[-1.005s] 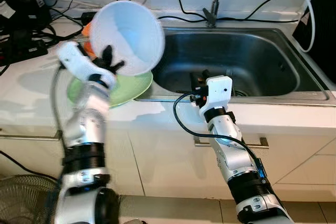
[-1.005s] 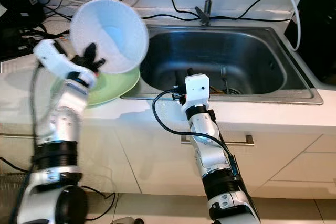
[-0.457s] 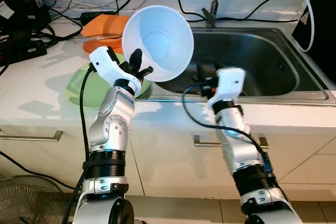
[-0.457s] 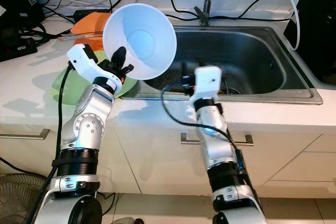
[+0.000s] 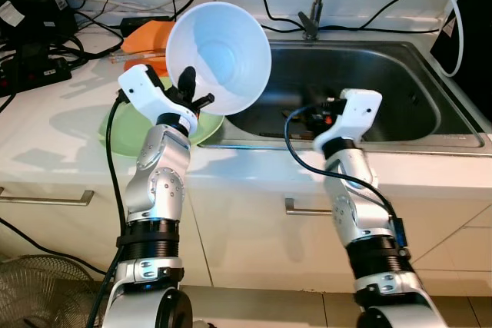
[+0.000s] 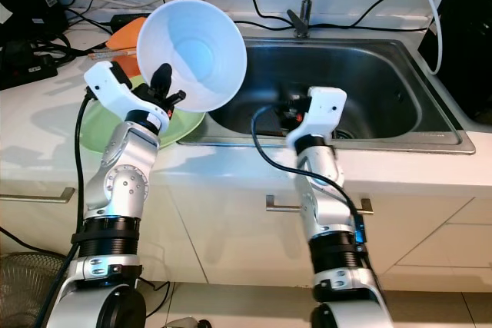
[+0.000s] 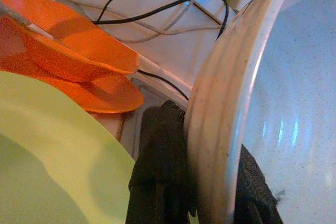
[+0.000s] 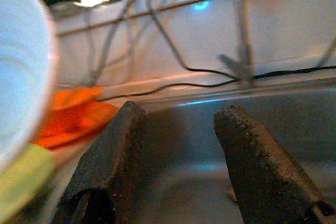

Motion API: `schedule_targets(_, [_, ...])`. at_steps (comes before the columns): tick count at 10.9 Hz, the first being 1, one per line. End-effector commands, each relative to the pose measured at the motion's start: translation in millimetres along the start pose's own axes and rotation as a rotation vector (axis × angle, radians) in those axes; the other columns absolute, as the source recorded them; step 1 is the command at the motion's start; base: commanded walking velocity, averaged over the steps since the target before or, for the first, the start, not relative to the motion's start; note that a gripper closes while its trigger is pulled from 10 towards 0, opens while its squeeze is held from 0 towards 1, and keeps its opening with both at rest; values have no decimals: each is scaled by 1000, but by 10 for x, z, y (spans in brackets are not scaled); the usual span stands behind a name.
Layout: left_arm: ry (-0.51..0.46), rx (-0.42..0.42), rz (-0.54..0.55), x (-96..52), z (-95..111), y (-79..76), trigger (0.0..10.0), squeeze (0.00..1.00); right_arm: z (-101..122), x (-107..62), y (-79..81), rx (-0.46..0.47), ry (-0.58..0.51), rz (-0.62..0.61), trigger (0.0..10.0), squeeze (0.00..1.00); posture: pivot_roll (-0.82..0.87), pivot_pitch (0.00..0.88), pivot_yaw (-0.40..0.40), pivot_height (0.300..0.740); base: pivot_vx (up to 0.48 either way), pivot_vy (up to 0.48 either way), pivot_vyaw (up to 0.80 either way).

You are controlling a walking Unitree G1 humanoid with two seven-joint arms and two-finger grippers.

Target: Kitchen organization

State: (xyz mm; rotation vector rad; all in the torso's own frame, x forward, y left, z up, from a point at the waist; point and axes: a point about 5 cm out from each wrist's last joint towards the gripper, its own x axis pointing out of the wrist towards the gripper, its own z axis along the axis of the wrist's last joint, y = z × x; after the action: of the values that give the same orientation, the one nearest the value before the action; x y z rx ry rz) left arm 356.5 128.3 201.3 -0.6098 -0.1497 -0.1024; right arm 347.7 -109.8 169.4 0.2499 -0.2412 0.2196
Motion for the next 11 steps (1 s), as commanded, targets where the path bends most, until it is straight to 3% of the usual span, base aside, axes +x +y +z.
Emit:
schedule_targets(1, [-25, 17, -20, 13, 34, -65, 10000, 0, 80, 20, 57, 48, -17, 57, 10000, 0, 90, 0, 51, 740, 0, 0, 0])
schedule_targets(6, [-24, 43, -25, 17, 26, -81, 10000, 0, 156, -20, 266, 189, -15, 220, 10000, 0, 91, 0, 51, 740, 0, 0, 0])
schedule_targets(11, [15, 45, -74, 8, -35, -145, 10000, 0, 119, -55, 324, 213, 9, 232, 10000, 0, 98, 0, 48, 740, 0, 0, 0])
